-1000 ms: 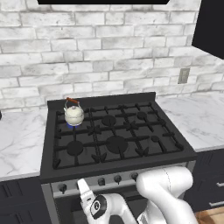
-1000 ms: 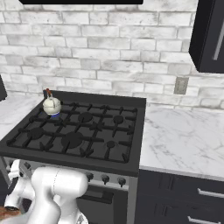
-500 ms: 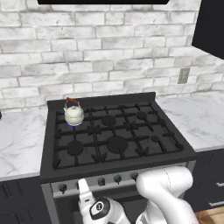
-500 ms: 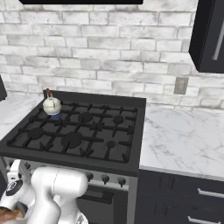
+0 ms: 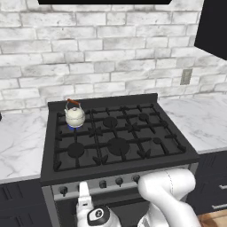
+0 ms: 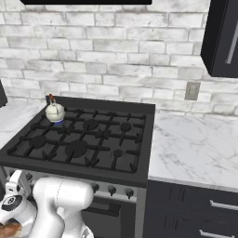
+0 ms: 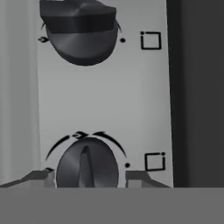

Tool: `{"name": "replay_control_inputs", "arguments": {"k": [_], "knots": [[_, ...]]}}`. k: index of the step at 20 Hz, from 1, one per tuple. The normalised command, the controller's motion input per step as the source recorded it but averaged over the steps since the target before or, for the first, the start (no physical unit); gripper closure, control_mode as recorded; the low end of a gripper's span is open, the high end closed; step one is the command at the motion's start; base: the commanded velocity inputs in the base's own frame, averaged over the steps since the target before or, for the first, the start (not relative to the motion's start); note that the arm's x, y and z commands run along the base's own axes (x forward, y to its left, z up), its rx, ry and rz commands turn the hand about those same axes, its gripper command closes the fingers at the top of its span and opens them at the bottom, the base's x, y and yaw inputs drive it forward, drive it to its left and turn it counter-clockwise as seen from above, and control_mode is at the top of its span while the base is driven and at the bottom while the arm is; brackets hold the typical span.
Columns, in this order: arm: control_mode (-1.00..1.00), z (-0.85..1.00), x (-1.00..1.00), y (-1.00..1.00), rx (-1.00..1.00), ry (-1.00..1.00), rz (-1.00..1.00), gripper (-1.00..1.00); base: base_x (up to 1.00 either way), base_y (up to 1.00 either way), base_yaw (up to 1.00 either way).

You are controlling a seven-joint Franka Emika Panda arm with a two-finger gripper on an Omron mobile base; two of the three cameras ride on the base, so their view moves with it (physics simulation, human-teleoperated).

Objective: Lower the heat of the kettle.

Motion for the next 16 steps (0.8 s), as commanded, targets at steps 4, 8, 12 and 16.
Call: {"name": "replay_control_inputs", "arguments": {"k": [4, 8, 12, 16], "knots": [[-1.0, 0.29, 0.0, -0.28, 0.65, -0.18, 0.0, 1.0, 0.0, 0.0, 0.0], [-1.0, 0.39, 0.0, -0.25, 0.65, -0.16, 0.0, 1.0, 0.0, 0.0, 0.0], [-1.0, 0.46, 0.0, -0.26, 0.59, -0.09, 0.01, 1.0, 0.0, 0.0, 0.0], [-1.0, 0.47, 0.0, -0.24, 0.56, -0.1, 0.02, 1.0, 0.0, 0.0, 0.0]]}}
